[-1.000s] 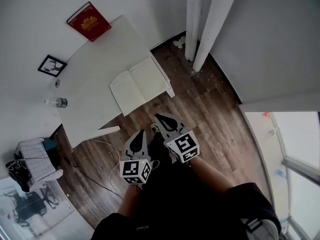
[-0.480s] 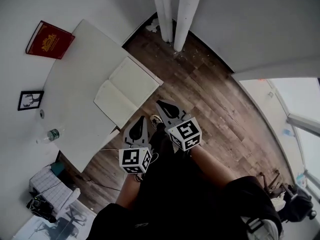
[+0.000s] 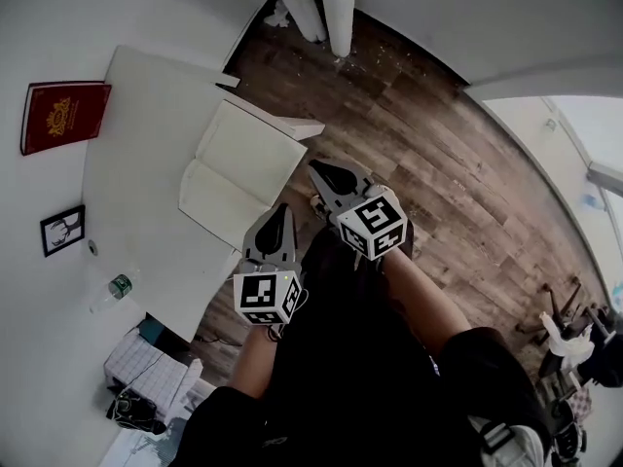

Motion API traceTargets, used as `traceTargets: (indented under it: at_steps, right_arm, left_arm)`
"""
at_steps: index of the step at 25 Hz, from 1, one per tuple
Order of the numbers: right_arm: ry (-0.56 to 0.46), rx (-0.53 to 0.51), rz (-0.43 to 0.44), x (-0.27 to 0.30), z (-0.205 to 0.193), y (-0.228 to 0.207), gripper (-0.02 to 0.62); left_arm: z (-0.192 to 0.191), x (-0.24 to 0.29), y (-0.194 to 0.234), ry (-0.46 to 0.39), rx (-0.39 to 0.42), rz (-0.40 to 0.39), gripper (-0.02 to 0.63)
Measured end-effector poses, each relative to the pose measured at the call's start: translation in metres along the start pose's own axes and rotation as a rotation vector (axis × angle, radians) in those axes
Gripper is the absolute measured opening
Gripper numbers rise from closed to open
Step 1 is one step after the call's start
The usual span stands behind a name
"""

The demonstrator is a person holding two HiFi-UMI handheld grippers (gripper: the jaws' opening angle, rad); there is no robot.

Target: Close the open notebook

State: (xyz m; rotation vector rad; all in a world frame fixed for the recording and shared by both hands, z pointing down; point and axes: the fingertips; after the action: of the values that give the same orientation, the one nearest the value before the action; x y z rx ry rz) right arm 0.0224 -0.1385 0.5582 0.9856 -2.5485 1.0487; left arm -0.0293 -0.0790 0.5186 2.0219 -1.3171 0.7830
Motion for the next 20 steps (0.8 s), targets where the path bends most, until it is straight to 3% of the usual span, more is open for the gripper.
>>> traceTargets:
  at_steps: [7,10,15,20]
  right_arm:
    - [-0.066,0.109,0.072,0.01,0.0,-0.017,0.042]
    - [-0.048,0.164,0.117,0.022,-0.004,-0.021,0.126]
    - [-0.037,0.283,0.146,0.035,-0.011,-0.031,0.126]
    - [-0.044,0.45,0.228,0.041,-0.017,-0.038,0.126]
  left_arm:
    - [0.001,0.015,-0.012,0.026,0.005,-0.017,0.003]
    - [0.001,0.016,-0.012,0.035,0.004,-0.008,0.003]
    - [-0.001,0.015,-0.011,0.047,-0.014,0.009,0.003]
    - [0.001,0.013,-0.017,0.038,-0.049,0.031,0.003]
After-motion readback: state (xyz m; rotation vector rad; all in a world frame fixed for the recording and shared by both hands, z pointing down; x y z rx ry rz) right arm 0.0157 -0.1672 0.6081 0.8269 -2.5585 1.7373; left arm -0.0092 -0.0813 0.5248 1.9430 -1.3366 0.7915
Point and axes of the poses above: the fingertips, and each gripper's own axes: x forward along the fingers, y to its left, z out of its top, and after that the axes turned 8 degrees about y, right-handed
